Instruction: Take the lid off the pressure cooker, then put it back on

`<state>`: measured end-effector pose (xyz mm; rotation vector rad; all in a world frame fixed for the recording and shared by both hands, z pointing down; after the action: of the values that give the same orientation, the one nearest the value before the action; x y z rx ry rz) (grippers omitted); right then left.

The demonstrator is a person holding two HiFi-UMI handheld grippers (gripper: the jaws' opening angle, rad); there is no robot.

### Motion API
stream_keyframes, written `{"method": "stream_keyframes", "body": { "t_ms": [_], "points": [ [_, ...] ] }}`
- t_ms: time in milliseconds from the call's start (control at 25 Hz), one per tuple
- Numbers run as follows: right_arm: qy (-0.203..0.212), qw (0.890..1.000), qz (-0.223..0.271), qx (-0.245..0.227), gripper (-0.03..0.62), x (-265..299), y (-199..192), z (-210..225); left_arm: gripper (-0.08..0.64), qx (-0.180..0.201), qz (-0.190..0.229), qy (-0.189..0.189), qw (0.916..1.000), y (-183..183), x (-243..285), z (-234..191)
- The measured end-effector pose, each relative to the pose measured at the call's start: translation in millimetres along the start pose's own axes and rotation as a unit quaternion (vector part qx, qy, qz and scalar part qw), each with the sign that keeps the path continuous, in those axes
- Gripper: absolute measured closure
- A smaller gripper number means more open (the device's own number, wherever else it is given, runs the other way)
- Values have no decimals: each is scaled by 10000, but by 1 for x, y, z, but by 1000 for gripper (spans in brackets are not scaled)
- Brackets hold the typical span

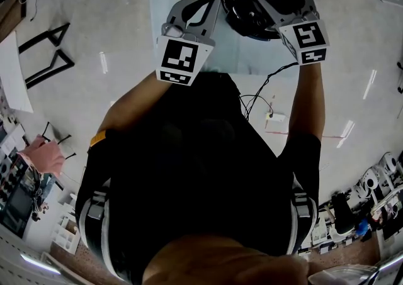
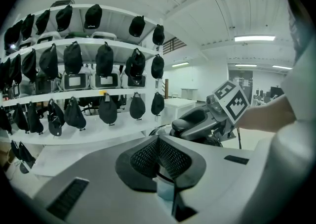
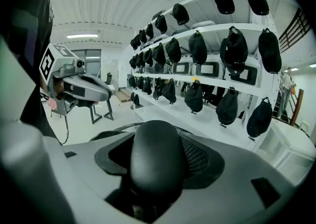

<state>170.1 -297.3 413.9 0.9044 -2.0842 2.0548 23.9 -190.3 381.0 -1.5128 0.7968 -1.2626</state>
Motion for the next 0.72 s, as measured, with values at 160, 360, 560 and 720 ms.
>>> {"method": "stream_keyframes", "body": {
  "t_ms": [160,360,560,720],
  "points": [
    [72,9999,-32,69,302,1,6,-1,553,21,-26,18,10000,2,-3,3],
    [-13,9999,-97,116,302,-1,7,-1,552,53,-61,67,9999,4,-8,3],
    [-151,9998,77,70,302,-14,27,-3,552,114,-52,46,9999,5,-17,4],
    [-332,9993,170,-29,302,-26,42,-6,552,152,26,-5,9999,12,-20,4]
  ]
}}
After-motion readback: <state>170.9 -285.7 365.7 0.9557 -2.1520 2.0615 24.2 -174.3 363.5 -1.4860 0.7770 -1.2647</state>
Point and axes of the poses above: the fingertips, and each gripper's own axes: x forward along the fingers, z to its right, y out of its top, the point moved 6 cm from there along -x, backward along the fingers, and after that the axes turned 5 degrees about z, right-handed, at the moved point
